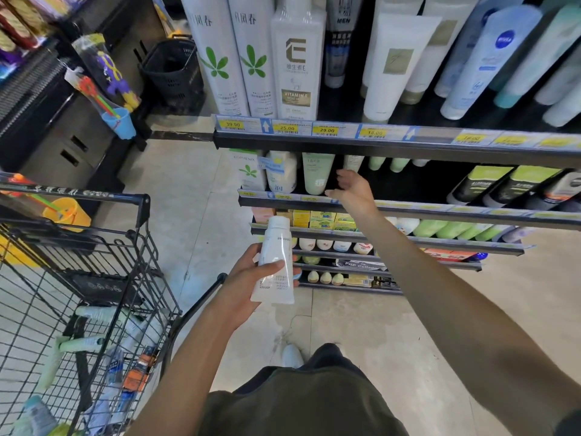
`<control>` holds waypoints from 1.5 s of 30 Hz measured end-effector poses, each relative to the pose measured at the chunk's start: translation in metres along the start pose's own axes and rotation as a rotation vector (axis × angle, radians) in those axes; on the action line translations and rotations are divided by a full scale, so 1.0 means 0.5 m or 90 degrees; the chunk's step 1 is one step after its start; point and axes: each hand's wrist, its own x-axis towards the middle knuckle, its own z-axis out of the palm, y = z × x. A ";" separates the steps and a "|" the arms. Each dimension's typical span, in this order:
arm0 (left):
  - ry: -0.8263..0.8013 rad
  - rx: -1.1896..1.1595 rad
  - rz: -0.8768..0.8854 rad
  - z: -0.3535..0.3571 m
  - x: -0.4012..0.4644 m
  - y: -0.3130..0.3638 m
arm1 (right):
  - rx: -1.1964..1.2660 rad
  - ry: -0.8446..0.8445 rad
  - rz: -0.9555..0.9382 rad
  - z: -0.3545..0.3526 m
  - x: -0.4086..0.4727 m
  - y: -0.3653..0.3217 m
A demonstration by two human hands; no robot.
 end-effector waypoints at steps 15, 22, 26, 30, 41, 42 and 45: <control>-0.066 0.205 0.069 0.155 -0.004 0.033 | -0.203 -0.359 -0.115 -0.190 -0.276 -0.083; -0.035 0.185 0.139 0.267 -0.031 -0.001 | -0.162 -0.369 -0.082 -0.298 -0.342 -0.011; -0.026 0.172 0.165 0.332 -0.045 -0.035 | -0.047 -0.364 -0.018 -0.336 -0.397 0.034; -0.028 0.155 0.176 0.378 -0.056 -0.066 | 0.061 -0.300 0.015 -0.366 -0.431 0.079; 0.158 0.472 0.282 0.388 0.100 -0.114 | 0.177 -0.090 0.037 -0.389 -0.341 0.172; 0.166 0.544 0.304 0.387 0.130 -0.114 | 0.179 -0.073 0.038 -0.387 -0.321 0.174; 0.170 0.754 0.377 0.387 0.219 -0.102 | 0.190 -0.030 0.030 -0.379 -0.246 0.185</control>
